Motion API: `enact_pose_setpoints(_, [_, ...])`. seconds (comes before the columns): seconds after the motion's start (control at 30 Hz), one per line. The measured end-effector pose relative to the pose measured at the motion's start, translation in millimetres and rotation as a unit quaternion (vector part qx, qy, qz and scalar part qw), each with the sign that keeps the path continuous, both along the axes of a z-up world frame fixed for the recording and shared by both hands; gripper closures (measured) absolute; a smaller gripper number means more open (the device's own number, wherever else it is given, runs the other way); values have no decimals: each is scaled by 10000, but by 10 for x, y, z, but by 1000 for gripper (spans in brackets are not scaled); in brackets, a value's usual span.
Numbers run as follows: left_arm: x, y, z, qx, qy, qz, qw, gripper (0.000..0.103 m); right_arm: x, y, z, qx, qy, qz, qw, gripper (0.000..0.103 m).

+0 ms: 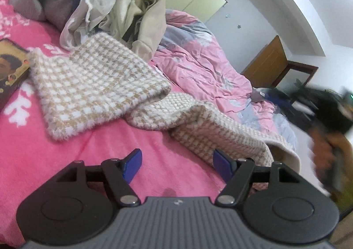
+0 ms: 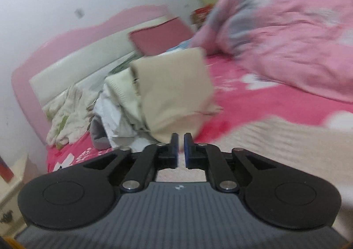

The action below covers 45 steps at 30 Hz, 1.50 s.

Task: Fold clothes

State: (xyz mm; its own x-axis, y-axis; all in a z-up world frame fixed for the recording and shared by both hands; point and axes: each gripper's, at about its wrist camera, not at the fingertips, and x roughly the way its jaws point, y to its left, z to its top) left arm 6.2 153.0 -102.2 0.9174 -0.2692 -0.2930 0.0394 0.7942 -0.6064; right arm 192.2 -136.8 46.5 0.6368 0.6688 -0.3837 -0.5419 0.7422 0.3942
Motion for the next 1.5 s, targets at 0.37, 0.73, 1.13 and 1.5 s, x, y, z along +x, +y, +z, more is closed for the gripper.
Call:
enact_pose_setpoints(0.37, [412,-798,443,1511,-465,-639,9854,23,-1368,-1908,-288,-664,-47,-2160,9741,34])
enact_pose_setpoints(0.73, [1169,-1446,468,2352,-824,-545,9669,23,-1186,-1170,-1038,-1936,-199,-2133,9574,9])
enact_pose_setpoints(1.13, [1328,-1102,251,1298,-740,-779,9857,23,-1374,-1851,-778,-439,-23,-3130,9488,80])
enact_pose_setpoints(1.5, [1312,-1050,261,1169,-764,-762,9873,23,-467,-3346,187,70,-760,-4471,8912,83])
